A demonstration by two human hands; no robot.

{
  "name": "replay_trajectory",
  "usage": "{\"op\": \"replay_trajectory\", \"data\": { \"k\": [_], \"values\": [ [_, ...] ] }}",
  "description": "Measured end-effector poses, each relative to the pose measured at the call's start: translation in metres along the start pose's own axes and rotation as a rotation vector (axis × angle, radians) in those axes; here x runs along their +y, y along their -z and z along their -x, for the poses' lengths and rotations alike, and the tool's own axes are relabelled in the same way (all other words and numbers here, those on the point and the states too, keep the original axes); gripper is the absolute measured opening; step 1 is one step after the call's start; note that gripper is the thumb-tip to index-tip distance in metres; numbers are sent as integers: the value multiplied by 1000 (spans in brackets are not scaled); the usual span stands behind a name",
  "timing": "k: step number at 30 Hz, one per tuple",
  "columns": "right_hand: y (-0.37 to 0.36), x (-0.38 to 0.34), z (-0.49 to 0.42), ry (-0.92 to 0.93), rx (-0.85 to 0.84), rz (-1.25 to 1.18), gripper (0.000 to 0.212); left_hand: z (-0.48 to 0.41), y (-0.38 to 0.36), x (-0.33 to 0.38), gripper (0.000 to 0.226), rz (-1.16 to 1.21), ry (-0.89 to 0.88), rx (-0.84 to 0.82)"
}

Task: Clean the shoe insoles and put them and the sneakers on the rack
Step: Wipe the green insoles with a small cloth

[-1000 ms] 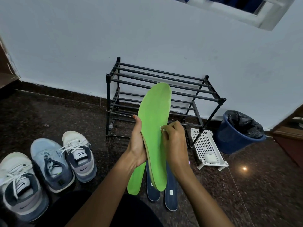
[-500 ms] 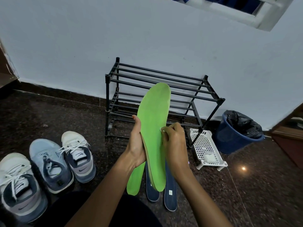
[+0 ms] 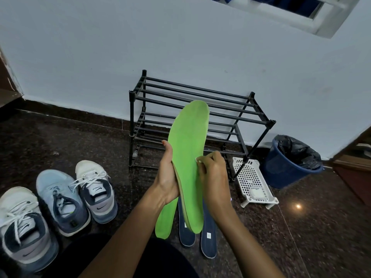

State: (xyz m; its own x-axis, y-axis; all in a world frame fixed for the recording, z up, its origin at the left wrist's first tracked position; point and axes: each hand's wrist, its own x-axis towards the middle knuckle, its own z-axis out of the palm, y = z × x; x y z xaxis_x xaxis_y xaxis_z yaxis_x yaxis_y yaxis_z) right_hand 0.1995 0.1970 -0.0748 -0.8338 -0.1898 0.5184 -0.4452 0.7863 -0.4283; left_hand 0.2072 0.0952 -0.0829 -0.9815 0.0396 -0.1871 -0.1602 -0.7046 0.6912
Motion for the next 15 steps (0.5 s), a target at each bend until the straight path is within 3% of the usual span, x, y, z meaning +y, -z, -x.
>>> {"op": "replay_trajectory", "data": {
  "k": [8, 15],
  "values": [
    [2, -12, 18, 66, -64, -111, 14, -2, 4, 2, 80, 19, -31, 26],
    [6, 3, -8, -21, -8, -66, 14, -1, -2, -1, 79, -19, 14, -13]
  ]
}}
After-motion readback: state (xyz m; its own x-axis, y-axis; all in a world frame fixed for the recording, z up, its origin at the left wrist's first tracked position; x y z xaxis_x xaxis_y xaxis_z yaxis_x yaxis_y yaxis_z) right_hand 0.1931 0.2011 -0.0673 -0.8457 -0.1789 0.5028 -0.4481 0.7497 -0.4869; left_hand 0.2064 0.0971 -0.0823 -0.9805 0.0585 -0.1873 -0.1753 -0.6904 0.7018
